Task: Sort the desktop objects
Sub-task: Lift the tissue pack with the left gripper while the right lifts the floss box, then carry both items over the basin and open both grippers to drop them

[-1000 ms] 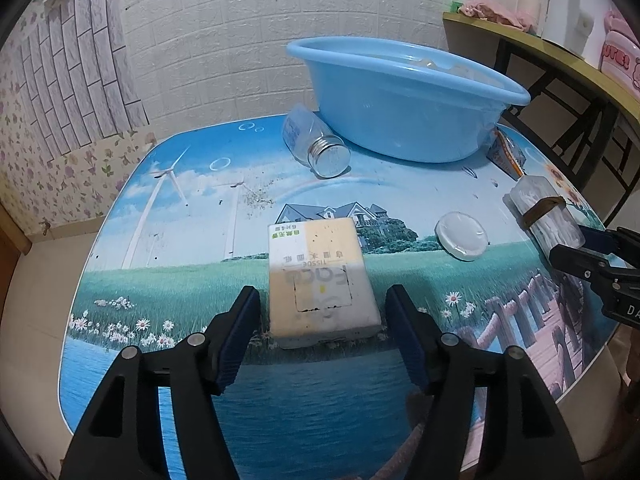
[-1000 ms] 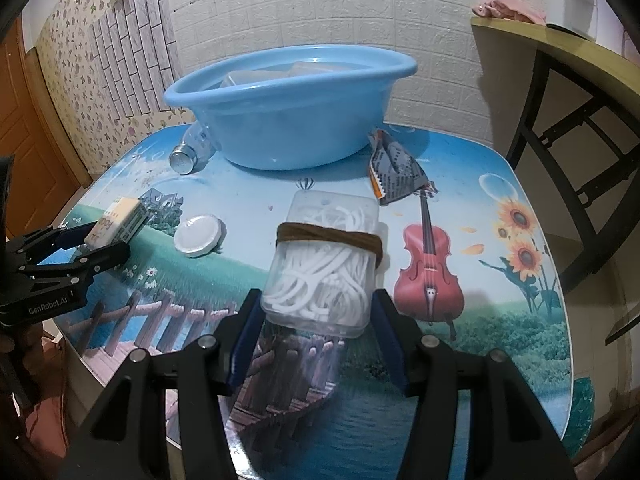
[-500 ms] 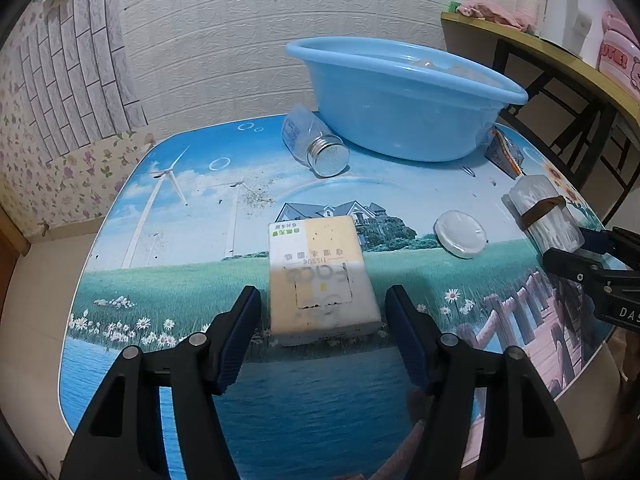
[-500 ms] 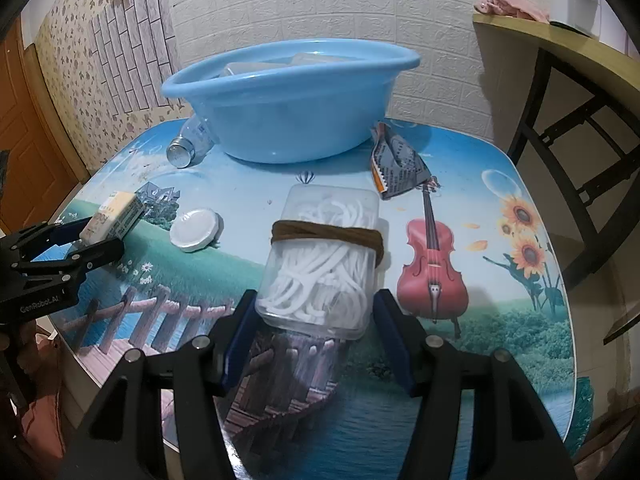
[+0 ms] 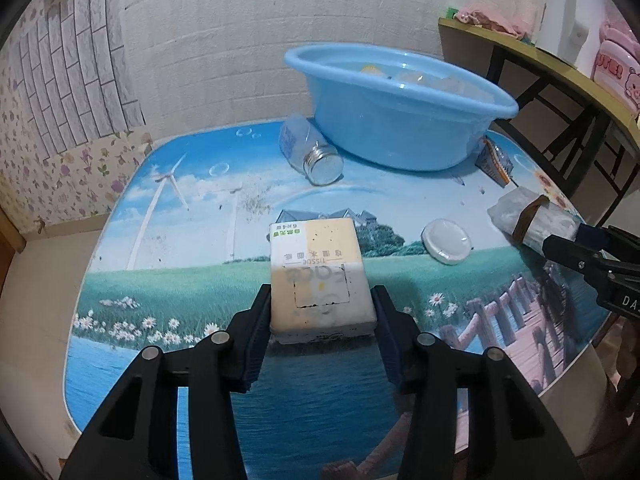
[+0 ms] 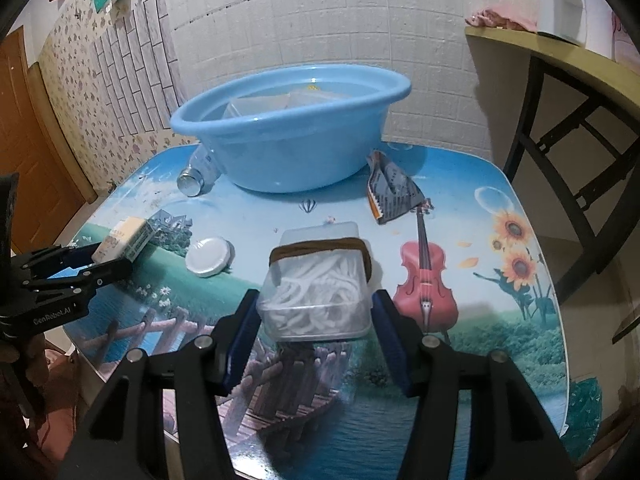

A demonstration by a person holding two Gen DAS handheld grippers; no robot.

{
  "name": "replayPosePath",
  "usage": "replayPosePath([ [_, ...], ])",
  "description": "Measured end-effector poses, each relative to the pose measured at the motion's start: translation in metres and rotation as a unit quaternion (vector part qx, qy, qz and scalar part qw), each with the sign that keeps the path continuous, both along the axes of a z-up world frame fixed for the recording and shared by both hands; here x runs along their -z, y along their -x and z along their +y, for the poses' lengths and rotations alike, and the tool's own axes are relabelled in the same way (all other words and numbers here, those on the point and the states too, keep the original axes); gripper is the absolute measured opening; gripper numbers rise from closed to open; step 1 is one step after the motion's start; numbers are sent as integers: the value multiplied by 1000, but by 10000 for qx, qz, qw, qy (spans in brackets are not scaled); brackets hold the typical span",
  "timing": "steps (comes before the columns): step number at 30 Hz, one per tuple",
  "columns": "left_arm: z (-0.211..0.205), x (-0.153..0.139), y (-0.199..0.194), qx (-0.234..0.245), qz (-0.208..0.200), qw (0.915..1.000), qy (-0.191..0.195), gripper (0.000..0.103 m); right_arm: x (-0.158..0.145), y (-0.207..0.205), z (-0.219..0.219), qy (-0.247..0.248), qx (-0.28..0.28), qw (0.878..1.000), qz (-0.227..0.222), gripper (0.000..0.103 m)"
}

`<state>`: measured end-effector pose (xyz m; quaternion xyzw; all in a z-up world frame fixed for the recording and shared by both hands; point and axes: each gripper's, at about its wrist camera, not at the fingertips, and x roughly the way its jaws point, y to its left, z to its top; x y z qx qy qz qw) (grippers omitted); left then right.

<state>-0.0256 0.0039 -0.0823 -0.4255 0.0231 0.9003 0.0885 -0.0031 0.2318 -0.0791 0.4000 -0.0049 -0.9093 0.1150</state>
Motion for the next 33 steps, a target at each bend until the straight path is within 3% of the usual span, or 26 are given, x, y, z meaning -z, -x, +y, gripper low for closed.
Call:
replayPosePath([
  [20, 14, -64, 6, 118, 547, 9984, -39, 47, -47, -2, 20, 205, 228, 9983, 496, 55],
  [33, 31, -96, 34, 274, 778, 9966, -78, 47, -82, 0, 24, 314, 154, 9948, 953, 55],
])
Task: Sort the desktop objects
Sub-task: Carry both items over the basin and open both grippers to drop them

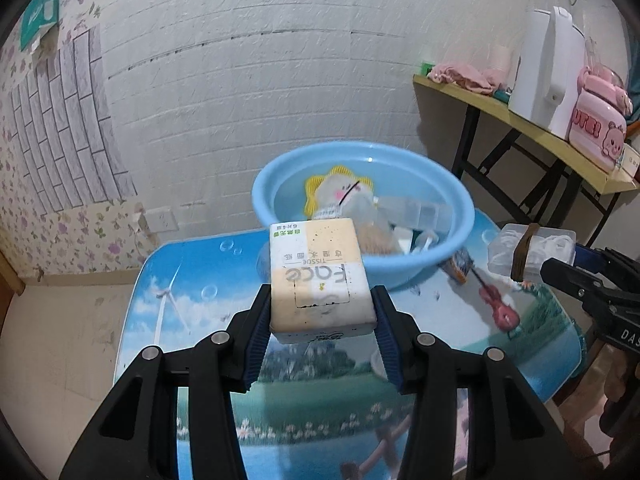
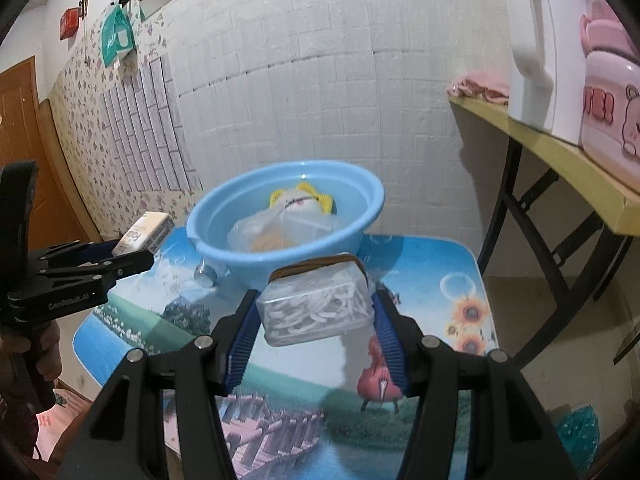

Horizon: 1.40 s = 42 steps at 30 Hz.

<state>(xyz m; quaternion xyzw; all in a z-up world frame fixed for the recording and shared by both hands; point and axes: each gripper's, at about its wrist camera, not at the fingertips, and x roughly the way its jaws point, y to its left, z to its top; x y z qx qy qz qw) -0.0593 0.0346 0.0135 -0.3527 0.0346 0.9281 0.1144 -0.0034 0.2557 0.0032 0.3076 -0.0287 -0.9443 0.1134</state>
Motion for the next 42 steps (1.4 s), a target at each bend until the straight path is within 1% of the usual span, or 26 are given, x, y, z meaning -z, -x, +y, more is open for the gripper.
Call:
replayPosePath([
  [10, 20, -6, 30, 183, 48, 9998, 46, 47, -9, 25, -3, 199, -158, 9996, 144, 55],
  [16, 28, -7, 55, 244, 49, 9997, 78, 47, -9, 48, -10, 203, -272, 9993, 183, 55],
  [21, 35, -2, 80, 299, 11, 9995, 100, 47, -7, 73, -16, 213, -336, 9990, 179, 55],
  [25, 42, 7, 99, 400, -110, 9991, 131, 48, -3, 92, -23, 198, -444, 9986, 189, 55],
  [27, 45, 10, 104, 425, -143, 9988, 215, 48, 0, 99, -26, 192, -495, 9984, 167, 55],
  [29, 47, 14, 108, 430, -159, 9983, 353, 51, 8, 111, -28, 220, -556, 9982, 16, 55],
  [32, 47, 18, 108, 458, -191, 9981, 374, 60, 17, 118, -27, 350, -575, 9976, -148, 56],
  [34, 46, 20, 108, 438, -227, 9980, 401, 74, 20, 119, -28, 338, -590, 9975, -195, 56],
  [38, 43, 23, 105, 352, -271, 9983, 382, 81, 21, 111, -28, 166, -524, 9983, -192, 56],
  [40, 40, 24, 102, 281, -279, 9986, 341, 88, 21, 106, -25, 166, -480, 9985, -188, 56],
  [42, 35, 24, 98, 199, -306, 9991, 232, 93, 21, 101, -21, 199, -441, 9987, -185, 56],
])
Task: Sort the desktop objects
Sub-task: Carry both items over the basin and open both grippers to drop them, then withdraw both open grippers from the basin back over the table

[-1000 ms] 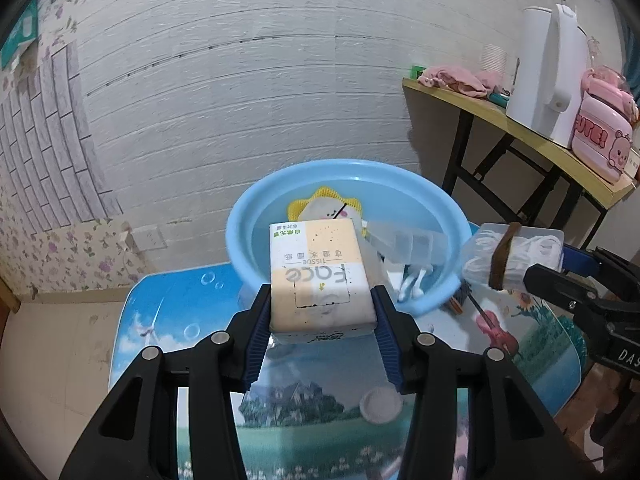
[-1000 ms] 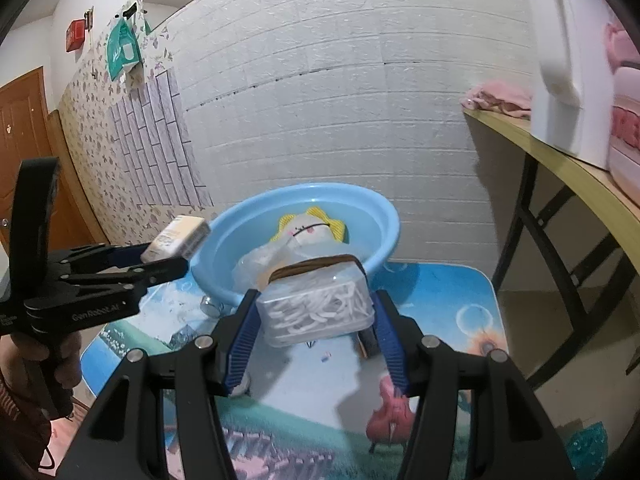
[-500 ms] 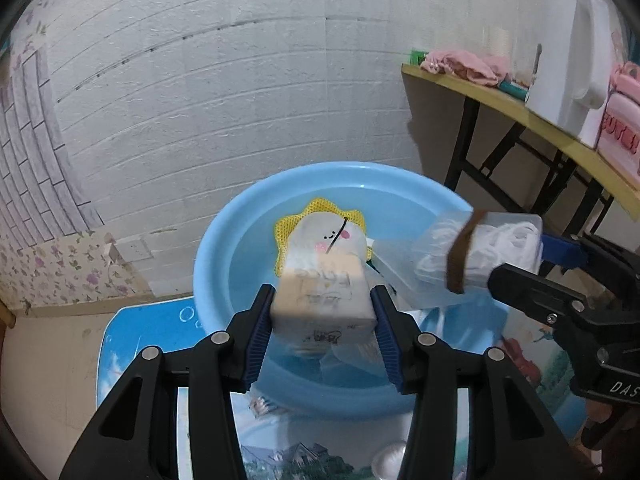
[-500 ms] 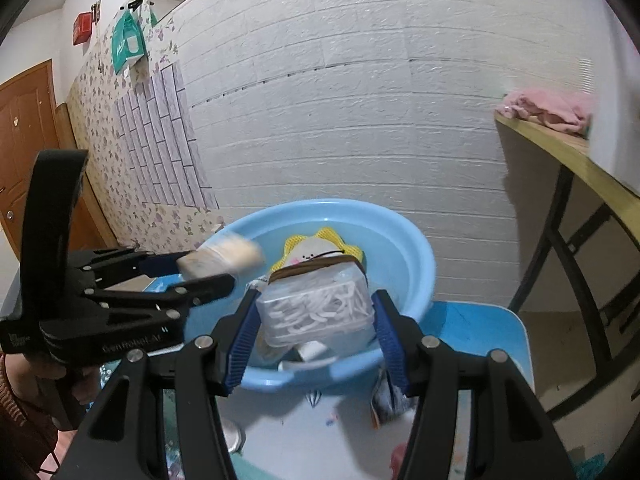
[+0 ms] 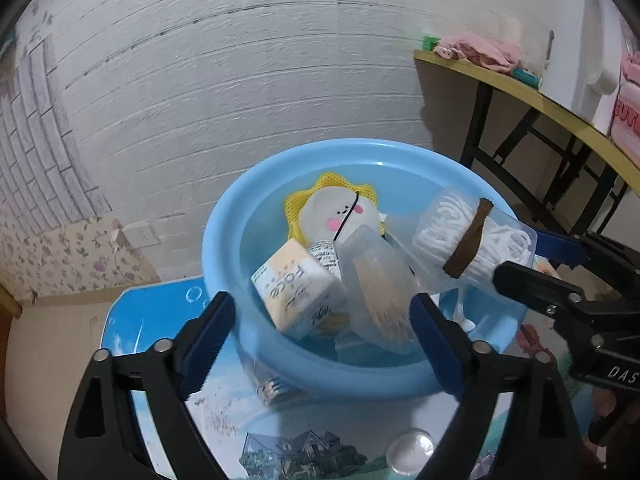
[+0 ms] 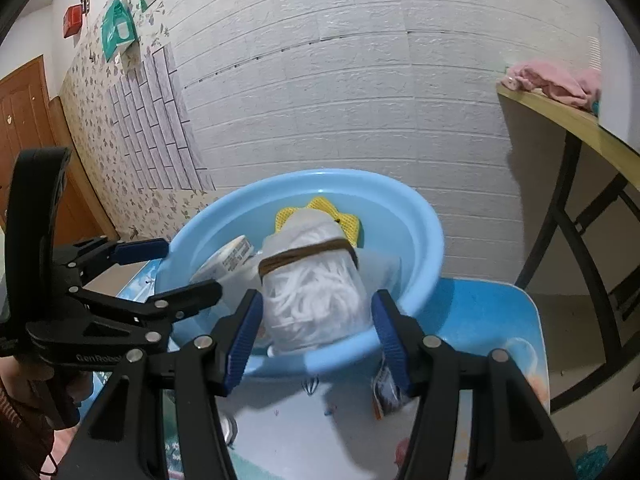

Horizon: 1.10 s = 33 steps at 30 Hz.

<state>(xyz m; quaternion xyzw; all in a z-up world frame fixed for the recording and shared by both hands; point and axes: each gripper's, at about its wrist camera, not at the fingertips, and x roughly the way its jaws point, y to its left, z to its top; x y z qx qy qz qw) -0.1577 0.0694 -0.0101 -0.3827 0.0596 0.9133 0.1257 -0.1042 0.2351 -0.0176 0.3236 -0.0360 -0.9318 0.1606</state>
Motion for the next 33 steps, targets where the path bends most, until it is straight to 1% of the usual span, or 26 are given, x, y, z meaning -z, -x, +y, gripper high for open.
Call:
replayPosePath([
  [4, -8, 0, -7, -154, -116, 9996, -199, 98, 0, -8, 3, 17, 84, 10000, -37, 56],
  [8, -12, 1, -16, -272, -127, 9994, -187, 102, 1, -18, 5, 10, 142, 9998, -105, 56],
  [10, -12, 1, -19, -299, -144, 9993, -166, 102, 2, -23, 6, -20, 130, 9998, -137, 56],
  [13, -15, 1, -26, -322, -176, 9990, -258, 102, 2, -30, 9, -80, 166, 9997, -151, 56],
  [22, -16, 4, -48, -338, -199, 9987, -333, 102, 11, -48, 20, -80, 303, 9989, -349, 56],
  [33, -18, 17, -68, -367, -401, 9979, -339, 102, 17, -68, 28, -74, 368, 9979, -536, 56],
])
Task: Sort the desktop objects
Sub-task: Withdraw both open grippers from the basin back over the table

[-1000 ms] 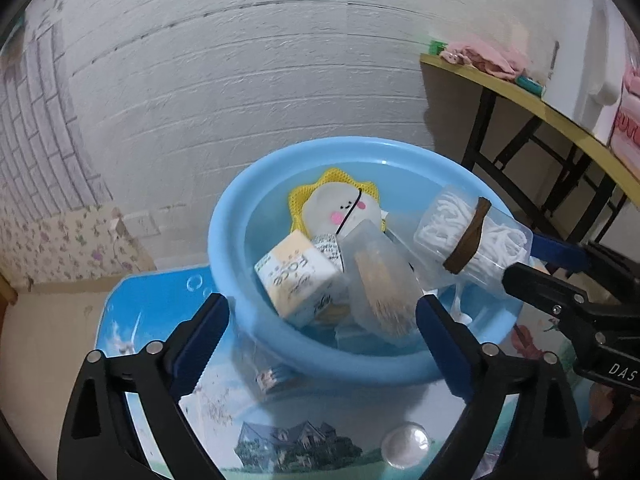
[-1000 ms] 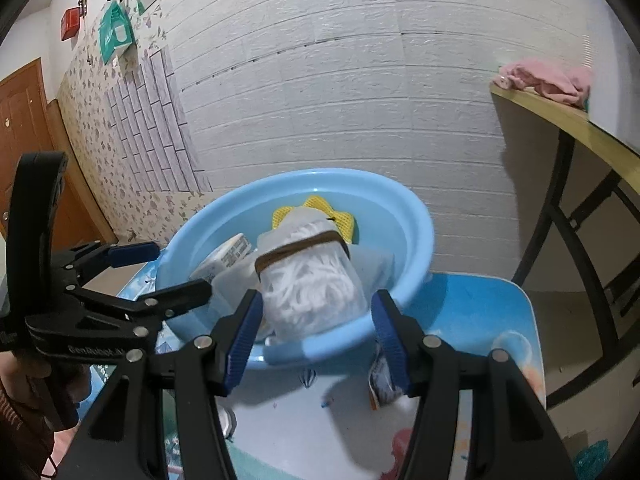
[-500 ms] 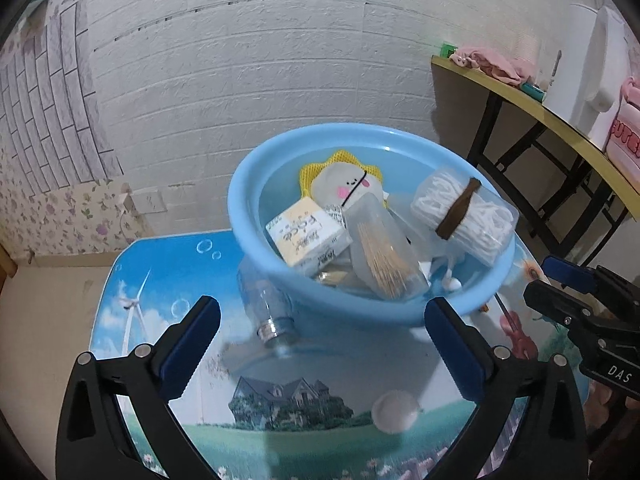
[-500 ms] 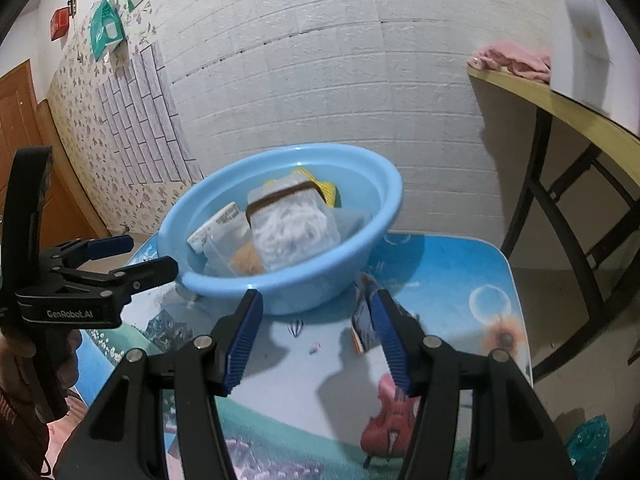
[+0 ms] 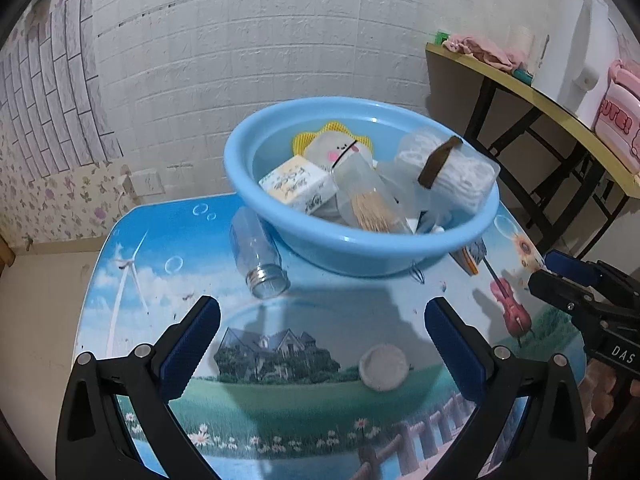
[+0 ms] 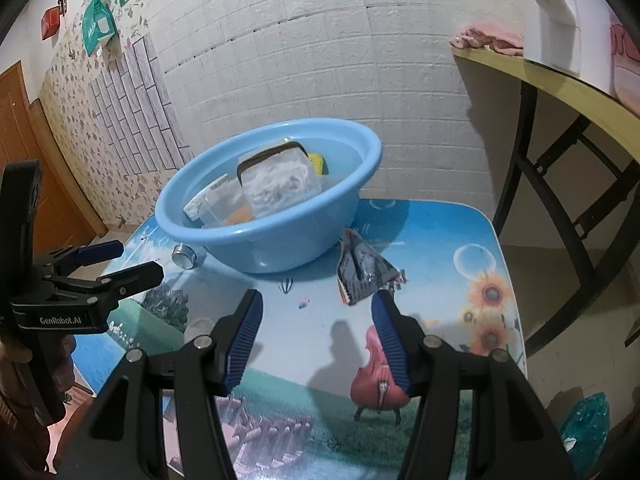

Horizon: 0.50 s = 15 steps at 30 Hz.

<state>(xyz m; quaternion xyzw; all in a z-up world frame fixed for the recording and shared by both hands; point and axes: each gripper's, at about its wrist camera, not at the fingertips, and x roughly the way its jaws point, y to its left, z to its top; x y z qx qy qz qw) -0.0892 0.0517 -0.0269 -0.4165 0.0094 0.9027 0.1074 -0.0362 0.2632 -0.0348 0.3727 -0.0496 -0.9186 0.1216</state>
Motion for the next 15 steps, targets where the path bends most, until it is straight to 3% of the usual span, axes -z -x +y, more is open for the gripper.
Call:
replayPosePath([
  [15, -2, 24, -19, 23, -337, 9994, 86, 102, 6, -10, 1, 5, -45, 10000, -86, 57],
])
